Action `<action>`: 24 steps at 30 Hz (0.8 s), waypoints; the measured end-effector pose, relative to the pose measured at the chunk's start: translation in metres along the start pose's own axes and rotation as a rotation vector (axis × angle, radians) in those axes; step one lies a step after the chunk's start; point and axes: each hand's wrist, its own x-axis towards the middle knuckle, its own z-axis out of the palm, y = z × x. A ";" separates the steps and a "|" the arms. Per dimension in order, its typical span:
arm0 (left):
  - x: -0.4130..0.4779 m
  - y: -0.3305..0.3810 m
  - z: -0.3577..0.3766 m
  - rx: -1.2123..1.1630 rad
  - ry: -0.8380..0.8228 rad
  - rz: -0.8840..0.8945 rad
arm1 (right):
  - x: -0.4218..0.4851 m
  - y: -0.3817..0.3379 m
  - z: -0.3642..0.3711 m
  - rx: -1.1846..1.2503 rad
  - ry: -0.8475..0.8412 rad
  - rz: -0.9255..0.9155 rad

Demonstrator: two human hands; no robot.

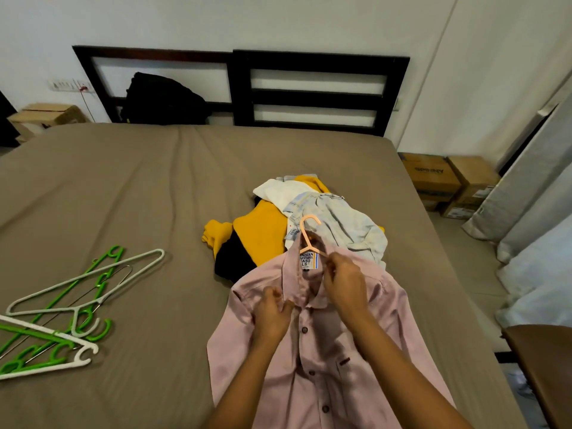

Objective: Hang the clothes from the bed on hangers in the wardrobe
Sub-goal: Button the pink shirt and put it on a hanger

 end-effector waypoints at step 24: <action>-0.027 0.265 -0.121 0.236 0.018 0.858 | 0.042 -0.119 -0.247 -0.054 0.359 -0.525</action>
